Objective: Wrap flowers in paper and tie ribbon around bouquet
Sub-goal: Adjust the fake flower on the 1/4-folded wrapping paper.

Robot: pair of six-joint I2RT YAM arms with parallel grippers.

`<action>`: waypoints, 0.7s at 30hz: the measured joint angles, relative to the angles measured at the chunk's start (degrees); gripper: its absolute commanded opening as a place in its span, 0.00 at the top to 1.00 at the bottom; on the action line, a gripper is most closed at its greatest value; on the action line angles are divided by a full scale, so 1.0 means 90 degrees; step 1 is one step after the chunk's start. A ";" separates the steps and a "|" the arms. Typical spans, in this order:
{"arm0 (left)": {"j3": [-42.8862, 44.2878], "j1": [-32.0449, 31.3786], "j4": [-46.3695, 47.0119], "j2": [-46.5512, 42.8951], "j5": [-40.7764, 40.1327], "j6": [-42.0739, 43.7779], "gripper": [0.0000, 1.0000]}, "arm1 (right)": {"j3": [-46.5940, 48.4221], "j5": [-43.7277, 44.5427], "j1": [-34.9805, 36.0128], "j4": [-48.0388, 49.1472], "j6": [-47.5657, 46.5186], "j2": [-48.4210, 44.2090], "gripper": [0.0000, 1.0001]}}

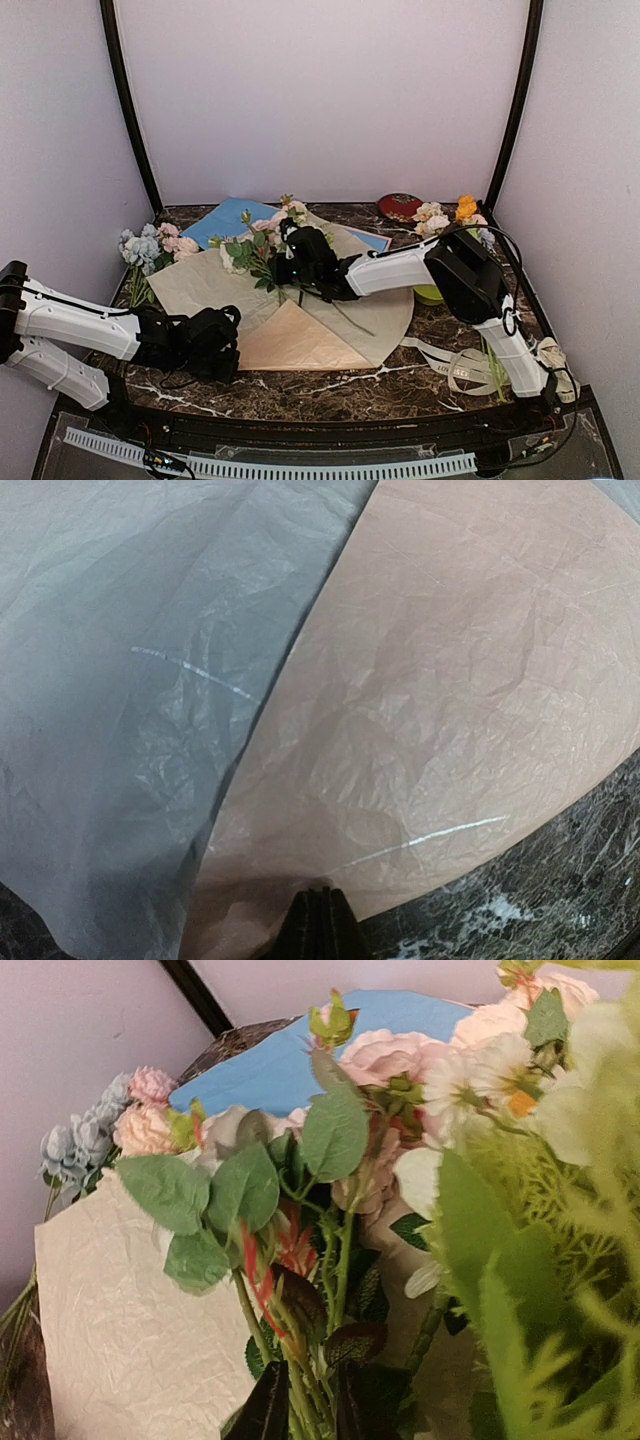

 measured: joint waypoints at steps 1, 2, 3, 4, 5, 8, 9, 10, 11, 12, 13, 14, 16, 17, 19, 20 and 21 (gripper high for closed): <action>0.0000 0.0000 0.0000 0.0000 0.0002 0.0000 0.97 | -0.0029 -0.0119 -0.0049 0.0044 -0.0024 0.0005 0.73; 0.0000 0.0000 0.0000 0.0000 0.0002 0.0000 0.97 | -0.0039 -0.0226 -0.0085 0.0061 -0.0051 0.0005 0.70; 0.0000 0.0000 0.0000 0.0002 0.0002 0.0000 0.97 | -0.0039 -0.0330 -0.0112 0.0085 -0.0085 0.0005 0.67; 0.0000 0.0000 0.0000 0.0002 0.0002 0.0000 0.97 | -0.0039 -0.0423 -0.0155 0.0100 -0.0199 0.0002 0.65; 0.0000 0.0000 0.0002 0.0002 0.0002 0.0000 0.97 | -0.0036 -0.0546 -0.0185 0.0114 -0.0287 0.0002 0.63; 0.0000 0.0000 0.0000 0.0002 0.0002 0.0000 0.97 | -0.0036 -0.0937 -0.0209 0.0017 -0.0554 -0.0015 0.61; 0.0000 0.0000 0.0000 0.0002 0.0002 0.0000 0.97 | -0.0051 -0.1061 -0.0204 -0.0049 -0.0627 -0.0049 0.62; 0.0000 0.0000 0.0000 0.0005 0.0002 0.0000 0.97 | -0.0104 -0.1195 -0.0199 -0.0138 -0.0704 -0.0117 0.63; 0.0000 0.0000 0.0000 0.0007 0.0002 0.0000 0.97 | -0.0223 -0.1321 -0.0199 -0.0257 -0.0792 -0.0238 0.64; 0.0000 0.0000 0.0000 0.0007 0.0000 0.0000 0.97 | -0.0452 -0.1491 -0.0209 -0.0452 -0.0886 -0.0481 0.64; 0.0000 0.0000 0.0000 0.0007 0.0000 0.0002 0.97 | -0.0576 -0.1576 -0.0209 -0.0571 -0.0950 -0.0631 0.63; 0.0000 0.0000 0.0000 0.0007 0.0000 0.0000 0.97 | -0.0821 -0.1717 -0.0219 -0.0699 -0.1035 -0.0894 0.63; 0.0000 0.0005 0.0000 0.0002 0.0005 0.0000 0.97 | -0.1428 -0.2055 -0.0277 -0.1001 -0.1178 -0.1557 0.61; 0.0000 0.0012 0.0000 -0.0007 0.0010 0.0000 0.97 | -0.1712 -0.2203 -0.0328 -0.1115 -0.1236 -0.1875 0.60; -0.0005 0.0017 0.0000 -0.0012 0.0015 0.0000 0.98 | -0.2268 -0.2562 -0.0481 -0.1299 -0.1336 -0.2458 0.57; -0.0007 0.0019 0.0000 -0.0019 0.0019 0.0000 0.98 | -0.2475 -0.2642 -0.0554 -0.1384 -0.1375 -0.2657 0.56; -0.0007 0.0024 -0.0002 -0.0024 0.0024 0.0000 0.97 | -0.2654 -0.2744 -0.0612 -0.1494 -0.1411 -0.2807 0.56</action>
